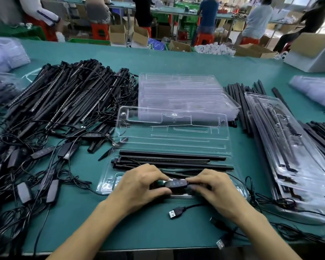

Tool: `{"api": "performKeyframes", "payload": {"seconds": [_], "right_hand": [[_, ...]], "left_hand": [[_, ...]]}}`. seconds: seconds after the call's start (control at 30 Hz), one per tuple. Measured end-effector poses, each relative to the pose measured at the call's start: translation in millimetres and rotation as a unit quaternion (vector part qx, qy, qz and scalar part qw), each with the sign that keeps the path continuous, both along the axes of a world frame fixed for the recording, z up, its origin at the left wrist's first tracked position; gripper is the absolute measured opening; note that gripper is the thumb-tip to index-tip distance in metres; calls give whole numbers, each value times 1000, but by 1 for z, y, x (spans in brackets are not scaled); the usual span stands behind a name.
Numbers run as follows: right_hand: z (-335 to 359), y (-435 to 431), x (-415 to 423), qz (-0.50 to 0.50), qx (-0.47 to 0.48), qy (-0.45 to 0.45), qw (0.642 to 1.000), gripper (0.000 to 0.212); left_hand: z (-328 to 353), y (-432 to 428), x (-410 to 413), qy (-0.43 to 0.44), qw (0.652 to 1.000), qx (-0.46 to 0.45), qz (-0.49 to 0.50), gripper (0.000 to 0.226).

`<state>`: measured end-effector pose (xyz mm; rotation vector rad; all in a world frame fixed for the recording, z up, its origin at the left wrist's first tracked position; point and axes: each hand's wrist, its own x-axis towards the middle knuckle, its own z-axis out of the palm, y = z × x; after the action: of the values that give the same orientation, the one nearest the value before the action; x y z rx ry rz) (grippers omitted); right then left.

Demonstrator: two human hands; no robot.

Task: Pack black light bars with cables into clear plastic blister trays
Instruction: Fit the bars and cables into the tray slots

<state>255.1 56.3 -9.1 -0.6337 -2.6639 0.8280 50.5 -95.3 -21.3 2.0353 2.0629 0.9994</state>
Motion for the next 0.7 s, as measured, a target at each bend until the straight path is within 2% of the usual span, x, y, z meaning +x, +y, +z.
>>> {"api": "performKeyframes", "payload": {"seconds": [0.17, 0.37, 0.5, 0.63, 0.7], "right_hand": [[-2, 5, 6, 19, 8, -49, 999, 17], [2, 4, 3, 43, 16, -87, 995, 25], [1, 0, 3, 36, 32, -79, 996, 32], [3, -8, 3, 50, 65, -69, 994, 34], [5, -11, 5, 52, 92, -68, 992, 35]], "left_hand": [[4, -17, -23, -17, 998, -65, 21, 10], [3, -16, -29, -26, 993, -119, 11, 7], [6, -16, -33, -76, 982, -173, 32, 5], [7, -9, -19, -64, 977, -177, 104, 32], [6, -4, -13, -67, 973, -172, 138, 34]]}}
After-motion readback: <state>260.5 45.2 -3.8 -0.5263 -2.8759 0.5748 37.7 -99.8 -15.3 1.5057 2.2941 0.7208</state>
